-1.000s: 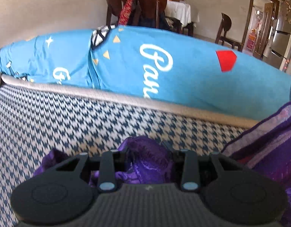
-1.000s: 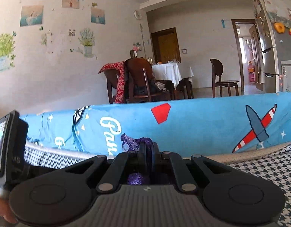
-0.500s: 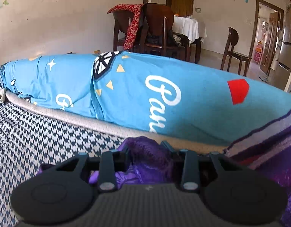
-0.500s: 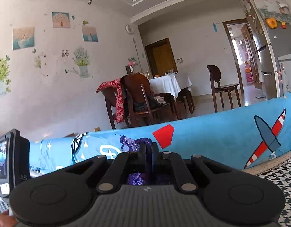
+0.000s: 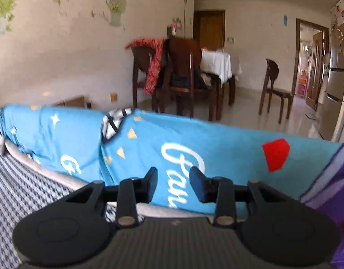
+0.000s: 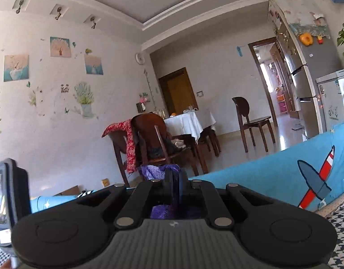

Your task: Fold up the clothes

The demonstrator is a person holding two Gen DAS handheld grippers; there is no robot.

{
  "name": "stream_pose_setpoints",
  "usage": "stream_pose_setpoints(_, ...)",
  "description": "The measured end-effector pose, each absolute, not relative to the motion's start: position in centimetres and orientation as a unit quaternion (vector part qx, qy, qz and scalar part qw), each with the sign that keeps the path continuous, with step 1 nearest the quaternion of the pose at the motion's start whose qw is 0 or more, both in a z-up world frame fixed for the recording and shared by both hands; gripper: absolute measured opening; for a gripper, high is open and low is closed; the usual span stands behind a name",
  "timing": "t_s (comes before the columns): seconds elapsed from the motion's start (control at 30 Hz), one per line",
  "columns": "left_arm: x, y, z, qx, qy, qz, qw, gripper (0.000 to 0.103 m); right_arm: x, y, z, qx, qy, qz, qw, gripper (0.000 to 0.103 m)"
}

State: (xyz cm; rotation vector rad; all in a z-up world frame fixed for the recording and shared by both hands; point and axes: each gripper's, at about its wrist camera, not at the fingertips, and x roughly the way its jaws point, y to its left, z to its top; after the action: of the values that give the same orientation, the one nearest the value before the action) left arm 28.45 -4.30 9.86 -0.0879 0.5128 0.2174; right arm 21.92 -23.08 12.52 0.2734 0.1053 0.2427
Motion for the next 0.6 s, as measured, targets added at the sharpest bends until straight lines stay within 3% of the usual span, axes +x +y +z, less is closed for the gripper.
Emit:
stream_pose_setpoints(0.1,28.9,-4.4,9.4,-0.045,0.262,0.1,0.959,0.034,23.4,-22.9,11.6,0.14,0.071,0.123,0.98,0.008)
stream_pose_setpoints(0.23,29.1,-4.5,8.5,-0.051,0.293,0.091,0.95,0.035,24.8,-22.5,10.1,0.133,0.107,0.127,0.977,0.019)
stream_pose_setpoints(0.4,27.9,-4.6,8.1,-0.045,0.306,0.093,0.946,0.043,24.5,-22.8,10.0,0.127,0.122,0.135,0.975,0.025)
stream_pose_setpoints(0.6,25.5,-5.0,7.5,-0.041,0.324,0.083,0.941,0.046,22.9,-25.4,11.0,0.12,0.119,0.119,0.978,0.026)
